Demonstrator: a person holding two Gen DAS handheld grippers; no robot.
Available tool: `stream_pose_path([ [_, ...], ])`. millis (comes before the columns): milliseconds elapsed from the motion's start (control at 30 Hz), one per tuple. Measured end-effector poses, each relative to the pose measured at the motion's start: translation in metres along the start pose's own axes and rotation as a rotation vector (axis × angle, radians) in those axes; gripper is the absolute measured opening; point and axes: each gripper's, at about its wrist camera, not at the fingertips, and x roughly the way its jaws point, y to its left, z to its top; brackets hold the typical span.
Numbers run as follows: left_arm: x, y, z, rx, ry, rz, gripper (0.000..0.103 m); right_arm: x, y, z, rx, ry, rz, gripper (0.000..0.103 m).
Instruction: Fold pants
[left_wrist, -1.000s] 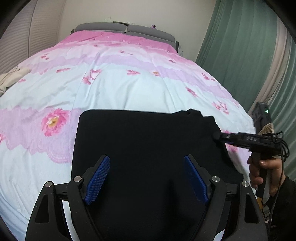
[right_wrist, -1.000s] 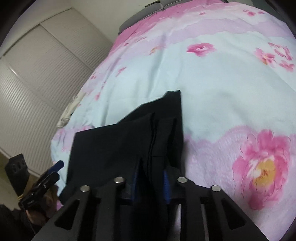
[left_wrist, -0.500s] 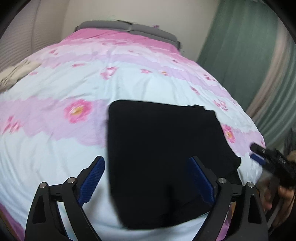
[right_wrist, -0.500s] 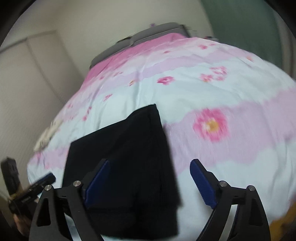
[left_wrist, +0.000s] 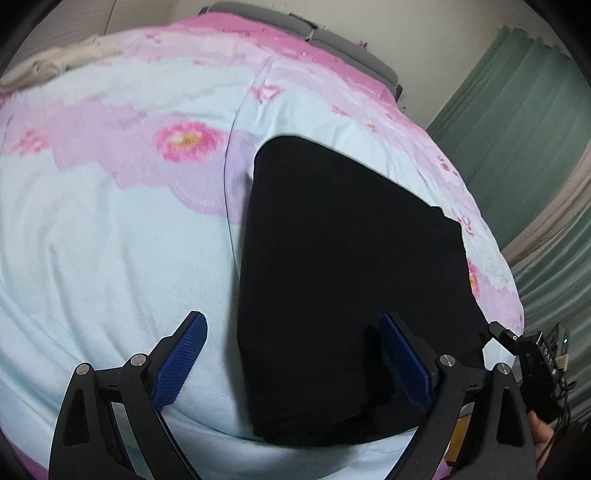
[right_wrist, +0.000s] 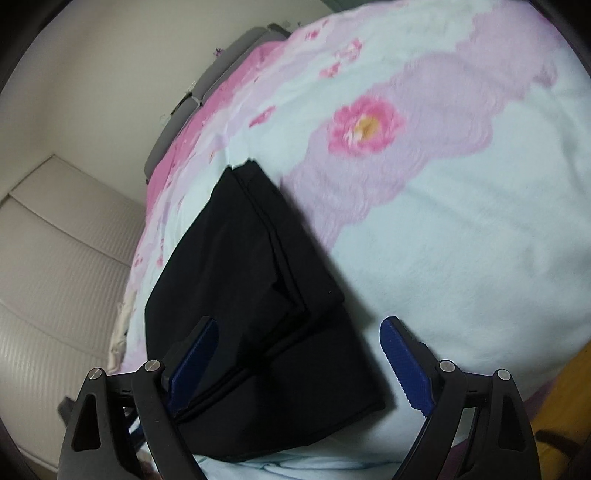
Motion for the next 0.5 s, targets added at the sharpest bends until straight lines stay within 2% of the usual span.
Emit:
stream_pose_path([
  [100, 0.009, 0.003, -0.003, -0.047, 0.029, -0.023, 0.095, 0.006, -0.008, -0.002, 0.029, 0.014, 0.036, 0.090],
  [233, 0.015, -0.001, -0.007, -0.057, 0.030, -0.051, 0.095, 0.018, -0.009, -0.005, 0.037, 0.052, 0.133, 0.092],
  [333, 0.029, -0.005, -0.012, -0.082, 0.054, -0.105, 0.095, 0.025, -0.008, -0.005, 0.035, 0.066, 0.187, 0.092],
  [500, 0.034, -0.017, -0.017, -0.039, 0.020, -0.070, 0.096, 0.043, -0.012, 0.001, 0.043, 0.100, 0.279, 0.091],
])
